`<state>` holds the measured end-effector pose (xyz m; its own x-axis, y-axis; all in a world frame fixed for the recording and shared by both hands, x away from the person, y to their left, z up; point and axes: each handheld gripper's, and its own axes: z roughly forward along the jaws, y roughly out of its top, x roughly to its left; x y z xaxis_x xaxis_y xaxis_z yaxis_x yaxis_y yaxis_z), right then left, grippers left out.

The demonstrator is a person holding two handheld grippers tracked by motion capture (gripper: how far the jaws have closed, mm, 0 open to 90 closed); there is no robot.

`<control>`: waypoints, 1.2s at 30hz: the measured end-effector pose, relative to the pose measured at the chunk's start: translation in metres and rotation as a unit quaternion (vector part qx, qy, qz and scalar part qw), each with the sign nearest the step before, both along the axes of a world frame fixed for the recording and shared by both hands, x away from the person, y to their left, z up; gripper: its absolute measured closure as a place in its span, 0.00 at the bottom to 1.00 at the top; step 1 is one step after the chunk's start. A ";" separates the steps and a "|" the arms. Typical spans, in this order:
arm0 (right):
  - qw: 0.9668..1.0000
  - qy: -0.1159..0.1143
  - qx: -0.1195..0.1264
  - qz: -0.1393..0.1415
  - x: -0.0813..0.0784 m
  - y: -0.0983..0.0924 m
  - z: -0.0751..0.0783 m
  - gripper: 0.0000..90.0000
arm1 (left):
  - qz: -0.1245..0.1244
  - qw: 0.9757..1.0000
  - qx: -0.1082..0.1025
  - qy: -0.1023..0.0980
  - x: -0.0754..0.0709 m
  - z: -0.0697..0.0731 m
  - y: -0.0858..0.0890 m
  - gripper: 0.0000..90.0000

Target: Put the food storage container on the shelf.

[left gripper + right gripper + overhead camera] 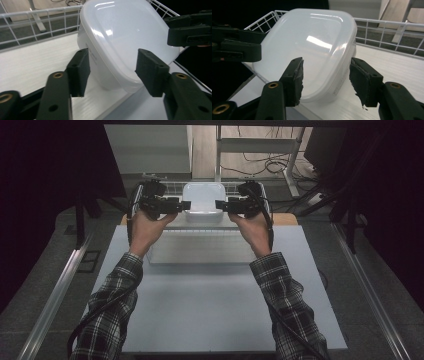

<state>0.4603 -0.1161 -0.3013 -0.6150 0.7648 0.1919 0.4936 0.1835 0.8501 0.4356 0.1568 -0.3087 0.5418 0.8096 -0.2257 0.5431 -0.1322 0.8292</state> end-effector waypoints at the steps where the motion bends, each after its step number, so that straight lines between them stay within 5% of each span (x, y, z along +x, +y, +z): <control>1: 1.000 -0.003 -0.002 -0.003 0.001 0.001 0.000 0.48 | 0.001 1.000 0.001 -0.003 0.001 0.000 0.000 0.46; 6: 1.000 -0.014 -0.006 -0.019 0.004 0.003 0.000 0.47 | 0.011 1.000 0.004 -0.019 0.006 -0.003 0.001 0.38; 10: 0.999 -0.016 -0.012 -0.028 0.007 0.005 0.001 0.45 | 0.010 0.999 0.027 -0.044 0.006 -0.002 0.000 0.30; 20: 0.999 -0.027 -0.015 -0.008 0.002 0.008 0.008 0.32 | -0.034 0.995 0.044 -0.077 -0.005 0.004 0.006 0.17; 29: 0.999 -0.033 -0.031 0.001 -0.002 0.010 0.010 0.23 | -0.093 0.993 -0.004 -0.073 -0.016 0.001 0.010 0.00; 36: 0.998 -0.039 -0.046 0.010 -0.008 0.007 0.008 0.21 | -0.111 0.992 -0.008 -0.062 -0.024 0.001 0.012 0.00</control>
